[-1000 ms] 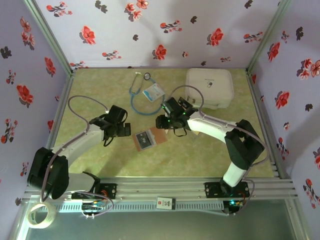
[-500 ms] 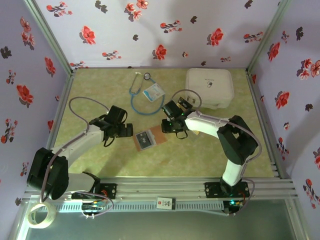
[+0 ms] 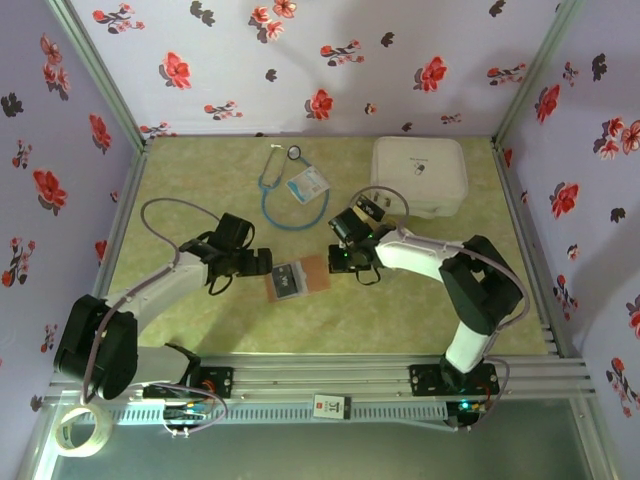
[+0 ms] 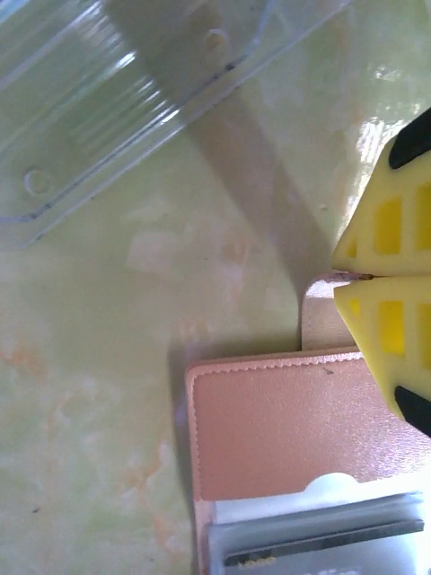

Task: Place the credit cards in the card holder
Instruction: Rotate the card holder at the center of the table.

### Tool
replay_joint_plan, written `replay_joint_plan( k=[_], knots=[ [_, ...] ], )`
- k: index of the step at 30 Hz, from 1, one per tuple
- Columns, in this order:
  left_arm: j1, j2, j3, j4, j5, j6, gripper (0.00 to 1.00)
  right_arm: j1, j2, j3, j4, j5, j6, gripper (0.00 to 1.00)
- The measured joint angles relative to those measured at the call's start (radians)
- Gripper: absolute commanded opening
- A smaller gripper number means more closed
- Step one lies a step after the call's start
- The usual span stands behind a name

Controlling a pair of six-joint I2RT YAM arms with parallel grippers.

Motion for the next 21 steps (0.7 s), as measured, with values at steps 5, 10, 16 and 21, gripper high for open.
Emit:
replay_joint_plan(
  k=[5,10,16,21],
  knots=[
    [0.0,0.0,-0.018,0.048,0.06,-0.01,1.0,0.028,-0.056,-0.043,0.024,-0.004,0.042,0.17],
    [0.0,0.0,-0.05,0.106,0.117,-0.029,1.0,0.037,-0.074,-0.052,0.036,0.0,0.064,0.32],
    [0.0,0.0,-0.092,0.164,0.173,-0.056,1.0,0.034,-0.106,-0.052,0.027,0.016,0.064,0.3],
    [0.0,-0.006,-0.128,0.217,0.212,-0.09,1.0,0.026,-0.11,-0.052,0.016,0.029,0.06,0.23]
  ],
)
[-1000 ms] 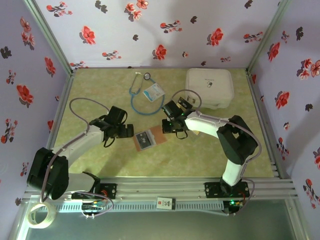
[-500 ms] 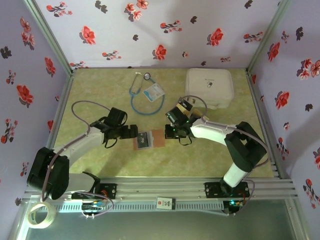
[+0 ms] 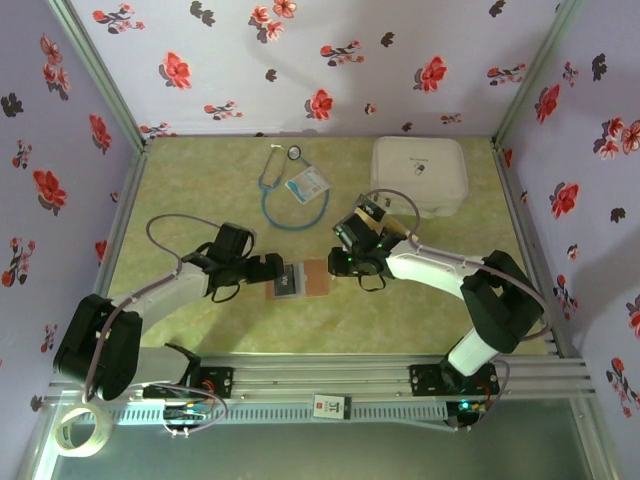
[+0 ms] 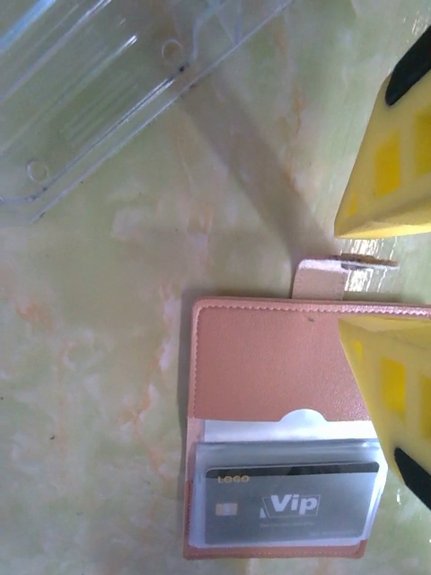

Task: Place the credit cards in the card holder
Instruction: Rotate the card holder at the center of the table, then close the card holder at the center of the table.

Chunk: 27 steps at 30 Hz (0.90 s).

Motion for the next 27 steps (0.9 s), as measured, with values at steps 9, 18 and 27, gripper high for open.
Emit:
replay_joint_plan(
  k=[9,18,27],
  knots=[
    [0.0,0.0,-0.022,0.055,0.034,-0.04,1.0,0.0,0.0,-0.012,-0.003,0.005,-0.003,0.08],
    [-0.003,0.0,-0.022,0.081,0.045,-0.045,1.0,-0.001,0.0,-0.015,-0.006,0.006,-0.003,0.16],
    [-0.016,0.013,-0.022,0.098,0.045,-0.057,1.0,-0.001,0.0,-0.02,-0.005,0.005,-0.003,0.09]
  ],
)
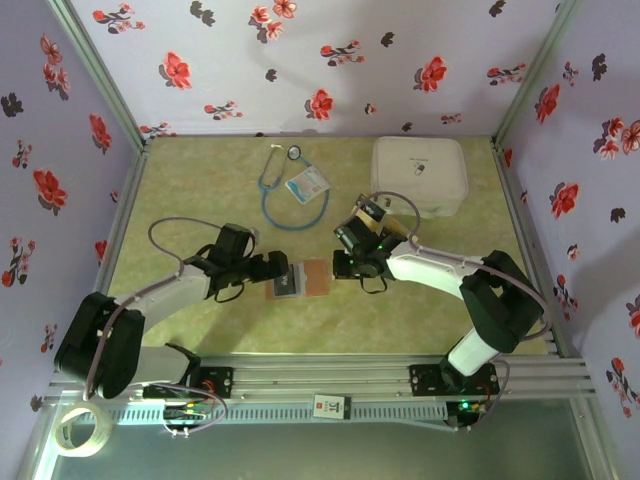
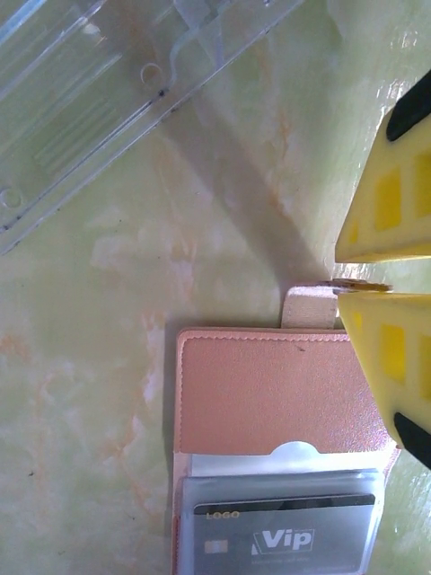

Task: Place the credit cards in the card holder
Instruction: Close the card holder at the center of the table.

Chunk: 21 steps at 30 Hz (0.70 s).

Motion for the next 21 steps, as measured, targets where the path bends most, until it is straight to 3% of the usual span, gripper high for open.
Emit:
replay_joint_plan(
  k=[6,21],
  knots=[
    [-0.015,0.028,0.0,0.016,0.0,-0.007,1.0,-0.002,0.0,-0.012,0.014,-0.006,0.004,0.0],
    [-0.056,0.101,0.004,0.066,-0.005,-0.014,1.0,-0.004,0.012,-0.017,0.041,-0.026,0.005,0.0]
  ],
)
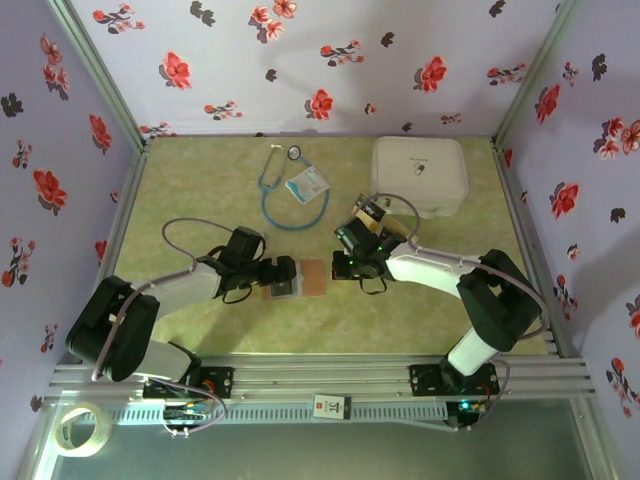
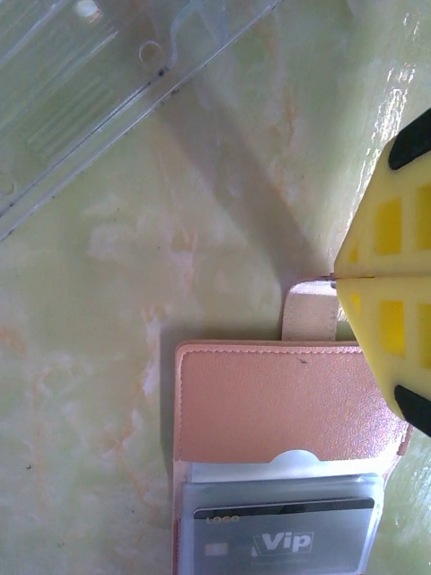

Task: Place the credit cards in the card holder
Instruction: Close the card holder at the center of the table.

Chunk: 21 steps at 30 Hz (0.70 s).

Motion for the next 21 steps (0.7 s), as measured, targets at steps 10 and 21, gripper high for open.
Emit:
replay_joint_plan(
  k=[10,21],
  knots=[
    [-0.006,0.005,0.01,-0.003,-0.003,0.0,1.0,0.0,0.003,0.0,0.005,-0.003,0.004,0.0],
    [-0.009,-0.016,0.01,-0.003,-0.002,0.0,1.0,0.0,0.008,0.0,0.013,-0.004,0.006,0.0]
  ],
)
